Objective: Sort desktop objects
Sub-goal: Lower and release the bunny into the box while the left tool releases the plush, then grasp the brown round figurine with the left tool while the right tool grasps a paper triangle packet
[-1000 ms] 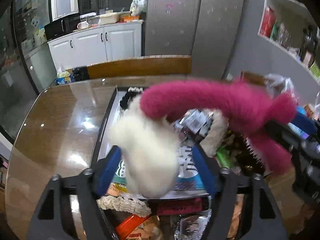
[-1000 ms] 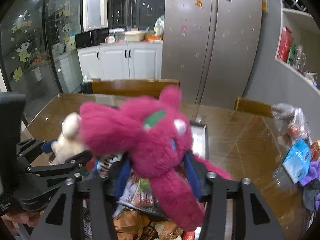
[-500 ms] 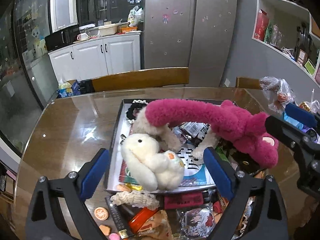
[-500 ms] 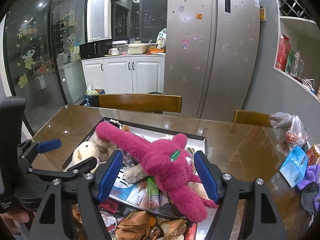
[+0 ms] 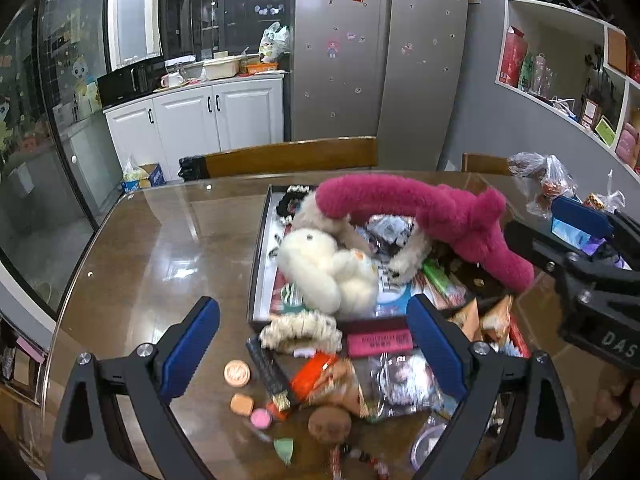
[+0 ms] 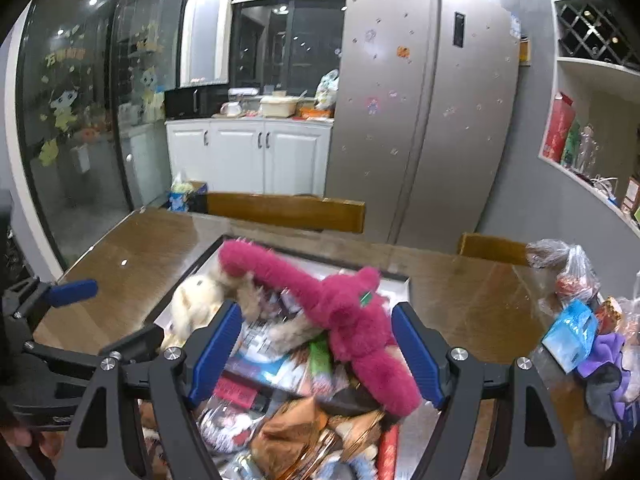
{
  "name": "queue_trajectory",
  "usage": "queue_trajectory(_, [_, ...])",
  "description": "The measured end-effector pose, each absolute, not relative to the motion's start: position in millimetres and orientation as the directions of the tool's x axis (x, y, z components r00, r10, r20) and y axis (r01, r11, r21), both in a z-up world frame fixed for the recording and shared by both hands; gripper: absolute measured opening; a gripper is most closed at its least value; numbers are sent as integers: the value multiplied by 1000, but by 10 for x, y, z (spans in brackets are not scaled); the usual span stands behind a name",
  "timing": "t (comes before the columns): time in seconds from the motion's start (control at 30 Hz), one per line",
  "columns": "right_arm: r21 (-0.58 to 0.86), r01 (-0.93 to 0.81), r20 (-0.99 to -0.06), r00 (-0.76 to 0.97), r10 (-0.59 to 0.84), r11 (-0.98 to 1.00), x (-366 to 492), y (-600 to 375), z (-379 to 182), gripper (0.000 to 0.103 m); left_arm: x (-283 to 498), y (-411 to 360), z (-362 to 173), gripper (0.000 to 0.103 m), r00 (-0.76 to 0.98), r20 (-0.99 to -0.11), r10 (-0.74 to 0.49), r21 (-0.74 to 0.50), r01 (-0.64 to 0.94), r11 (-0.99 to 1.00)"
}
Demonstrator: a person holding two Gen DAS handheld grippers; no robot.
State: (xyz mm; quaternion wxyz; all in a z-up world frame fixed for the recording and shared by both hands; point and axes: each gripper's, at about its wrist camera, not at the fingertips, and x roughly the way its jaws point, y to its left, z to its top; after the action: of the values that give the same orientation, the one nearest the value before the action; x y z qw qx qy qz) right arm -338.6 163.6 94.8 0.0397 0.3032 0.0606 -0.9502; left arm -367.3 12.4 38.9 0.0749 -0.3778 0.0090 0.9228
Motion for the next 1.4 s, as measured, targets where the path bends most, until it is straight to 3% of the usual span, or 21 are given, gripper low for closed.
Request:
queue_trajectory(0.33, [-128,95,-595,-804,0,-987,-2973,1561,767,79,-3119,71,-103,96,-662,-722,200,-113,-173,-978])
queue_trajectory(0.53, [-61,75,-615,-788,-22,-995,-2758,1637,463,79,-2972,27,-205,96,-669,-709,224,-142,-175,-974])
queue_trajectory(0.8, [-30,43,-685,-729,-11,-999,-2781,1711,-5,79,-3007,81,-336,96,-652,-732,199,-111,-175,-978])
queue_trajectory(1.4, [-63,38,-739,-673,21,-997,-2912,1702,-334,79,-3169,167,-626,89,-616,-776,136,-41,-165,-985])
